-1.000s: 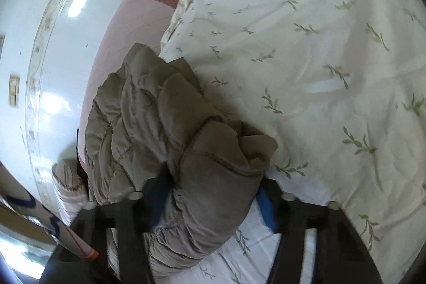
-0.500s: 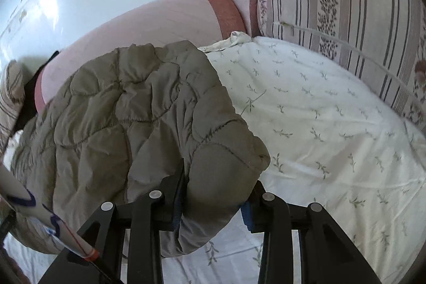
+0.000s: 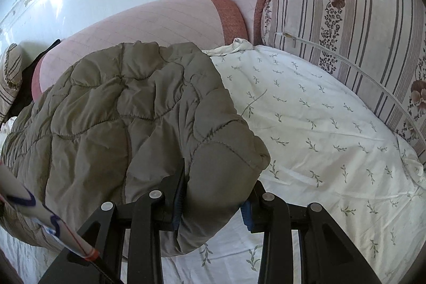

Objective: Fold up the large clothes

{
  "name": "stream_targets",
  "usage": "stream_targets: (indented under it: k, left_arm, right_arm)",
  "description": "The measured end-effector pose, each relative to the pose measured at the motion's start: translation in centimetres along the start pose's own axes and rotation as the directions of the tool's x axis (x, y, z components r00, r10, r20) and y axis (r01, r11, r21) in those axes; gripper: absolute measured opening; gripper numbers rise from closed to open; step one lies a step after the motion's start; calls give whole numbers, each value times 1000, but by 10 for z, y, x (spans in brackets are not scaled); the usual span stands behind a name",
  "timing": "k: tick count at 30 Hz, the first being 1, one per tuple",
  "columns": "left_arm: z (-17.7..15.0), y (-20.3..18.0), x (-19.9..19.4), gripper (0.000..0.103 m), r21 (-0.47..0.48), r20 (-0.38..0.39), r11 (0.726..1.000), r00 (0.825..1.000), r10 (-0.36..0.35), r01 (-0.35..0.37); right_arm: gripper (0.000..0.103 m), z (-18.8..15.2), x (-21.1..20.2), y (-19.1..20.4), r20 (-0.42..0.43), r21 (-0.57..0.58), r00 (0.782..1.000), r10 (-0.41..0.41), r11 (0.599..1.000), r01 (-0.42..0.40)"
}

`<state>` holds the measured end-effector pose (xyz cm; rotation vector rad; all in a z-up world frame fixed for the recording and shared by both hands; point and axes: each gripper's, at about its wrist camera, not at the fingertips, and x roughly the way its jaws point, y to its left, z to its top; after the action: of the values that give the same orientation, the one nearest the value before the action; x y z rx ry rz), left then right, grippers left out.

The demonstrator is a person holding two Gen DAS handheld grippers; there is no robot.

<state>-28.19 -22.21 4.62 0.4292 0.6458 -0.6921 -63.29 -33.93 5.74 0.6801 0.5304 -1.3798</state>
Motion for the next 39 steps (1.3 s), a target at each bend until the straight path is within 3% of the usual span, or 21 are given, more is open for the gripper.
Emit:
stream_targets:
  k: [27, 39]
  left_arm:
    - [-1, -3, -4, 54, 3, 16, 1000, 1000, 8, -8]
    - [-4, 9, -38, 51, -22, 20, 1000, 1000, -18, 18]
  right_arm:
    - [36, 1, -7, 4, 25, -49, 1000, -14, 999, 15]
    - [34, 2, -46, -4, 50, -62, 999, 0, 998, 3]
